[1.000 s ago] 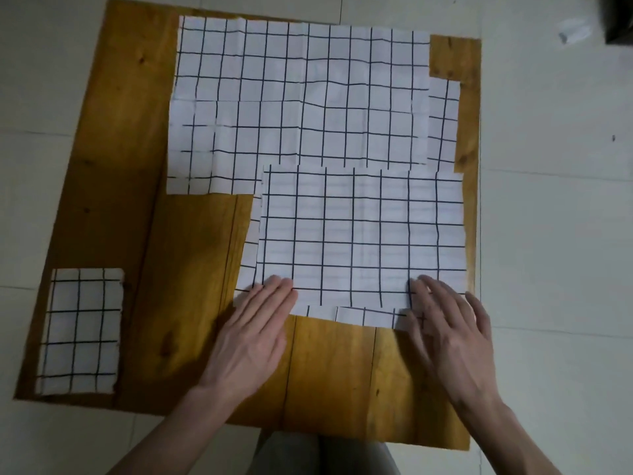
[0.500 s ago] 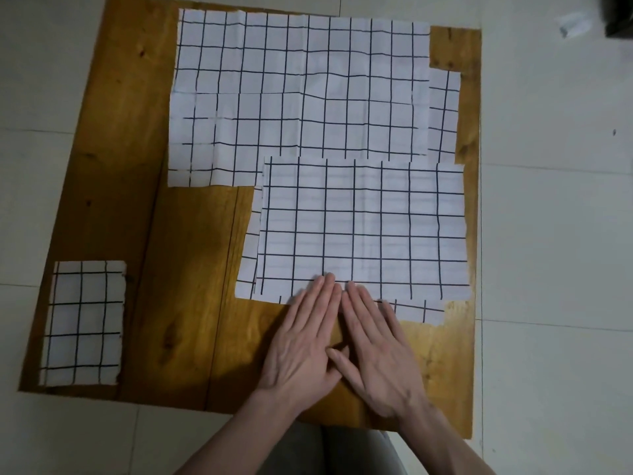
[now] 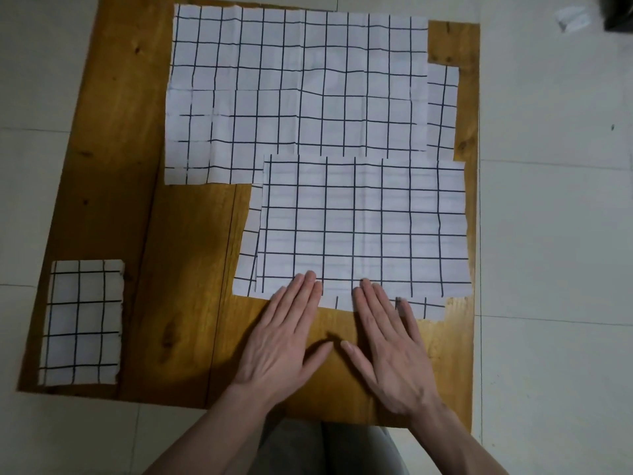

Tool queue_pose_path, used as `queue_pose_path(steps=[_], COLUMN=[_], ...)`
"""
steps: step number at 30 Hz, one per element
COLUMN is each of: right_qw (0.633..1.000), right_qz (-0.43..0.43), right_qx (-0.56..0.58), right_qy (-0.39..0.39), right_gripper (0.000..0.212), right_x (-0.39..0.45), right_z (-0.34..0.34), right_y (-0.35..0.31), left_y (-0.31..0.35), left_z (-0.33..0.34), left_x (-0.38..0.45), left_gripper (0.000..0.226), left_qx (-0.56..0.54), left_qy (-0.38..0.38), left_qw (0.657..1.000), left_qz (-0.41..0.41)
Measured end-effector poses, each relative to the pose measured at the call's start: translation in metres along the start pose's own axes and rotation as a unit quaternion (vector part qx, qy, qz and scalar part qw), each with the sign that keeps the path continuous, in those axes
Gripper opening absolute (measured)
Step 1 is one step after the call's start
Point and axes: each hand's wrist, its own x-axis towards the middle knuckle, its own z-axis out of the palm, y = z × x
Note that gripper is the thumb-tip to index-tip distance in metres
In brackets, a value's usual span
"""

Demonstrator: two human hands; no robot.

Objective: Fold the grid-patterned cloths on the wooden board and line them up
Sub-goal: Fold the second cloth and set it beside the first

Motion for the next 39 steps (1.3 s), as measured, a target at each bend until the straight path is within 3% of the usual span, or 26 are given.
queue_pose_path(steps=[21,39], right_qw=[0.990,0.987], right_qz=[0.135,0.150], right_qx=[0.000,0.002], right_qy=[0.026,0.060], right_gripper=[0.077,0.072], right_x=[-0.033,-0.033], right_z=[-0.011,0.001], right_y=[0.084,0.088], left_y=[-0.020,-0.017], left_z=[0.000,0.001], left_x=[-0.006,-0.006], left_gripper=[0.083,0.073], left_qx=[0.036,0.013], left_qy=[-0.001,0.008], left_qw=[0.999,1.000], left_qz=[-0.002,-0.012])
